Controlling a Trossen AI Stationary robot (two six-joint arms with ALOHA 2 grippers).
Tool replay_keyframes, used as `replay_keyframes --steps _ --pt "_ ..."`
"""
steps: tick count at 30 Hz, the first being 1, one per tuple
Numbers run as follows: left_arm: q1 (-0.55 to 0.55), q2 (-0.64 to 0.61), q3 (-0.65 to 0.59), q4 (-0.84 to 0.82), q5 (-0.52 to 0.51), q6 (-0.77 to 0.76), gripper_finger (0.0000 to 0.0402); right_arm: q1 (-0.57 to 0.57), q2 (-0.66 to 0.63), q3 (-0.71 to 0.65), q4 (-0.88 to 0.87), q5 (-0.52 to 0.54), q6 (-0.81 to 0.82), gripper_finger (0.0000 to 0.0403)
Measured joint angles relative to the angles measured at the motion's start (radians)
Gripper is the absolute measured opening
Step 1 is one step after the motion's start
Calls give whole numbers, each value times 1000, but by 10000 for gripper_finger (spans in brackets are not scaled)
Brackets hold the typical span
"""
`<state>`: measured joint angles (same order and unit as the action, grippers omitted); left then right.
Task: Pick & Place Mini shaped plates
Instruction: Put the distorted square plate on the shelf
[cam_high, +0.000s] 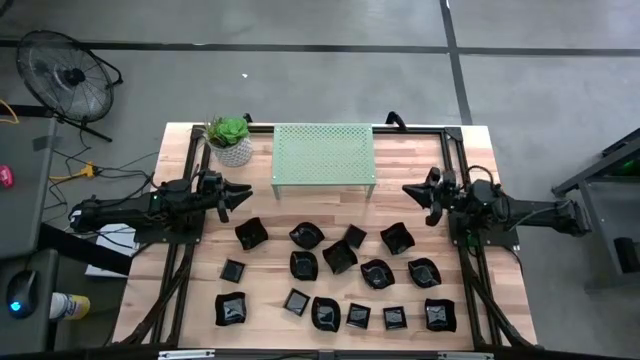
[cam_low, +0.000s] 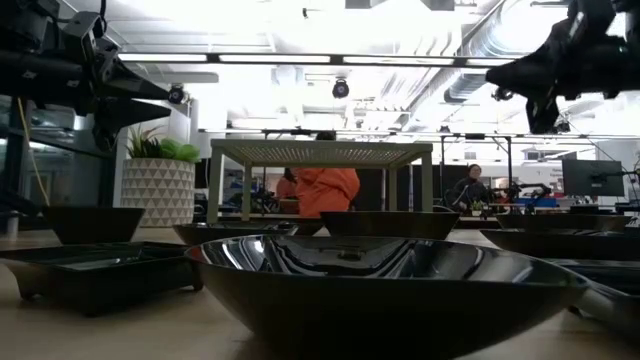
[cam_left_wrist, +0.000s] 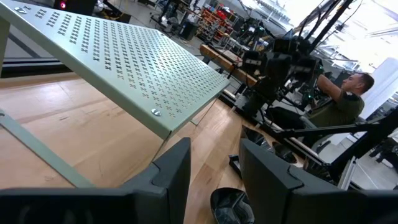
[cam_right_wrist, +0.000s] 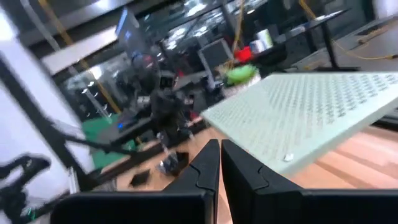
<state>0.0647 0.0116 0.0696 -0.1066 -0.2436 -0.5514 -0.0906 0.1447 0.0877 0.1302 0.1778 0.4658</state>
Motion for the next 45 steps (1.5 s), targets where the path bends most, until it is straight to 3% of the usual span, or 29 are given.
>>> replay_keyframes --steps 5,12,22,28,39,45 --pt "0 0 0 0 0 0 133 0 97 196 -271 68 56 12" --pt "0 0 0 0 0 0 134 0 370 528 -722 149 281 12" --pt "0 0 0 0 0 0 133 0 733 797 -1179 -64 562 12" --pt "0 0 0 0 0 0 134 0 867 794 -1240 -212 633 12" --pt "0 0 0 0 0 0 134 18 1055 719 -1193 -261 635 12" --pt "0 0 0 0 0 0 134 73 1093 717 -1167 -262 638 12"
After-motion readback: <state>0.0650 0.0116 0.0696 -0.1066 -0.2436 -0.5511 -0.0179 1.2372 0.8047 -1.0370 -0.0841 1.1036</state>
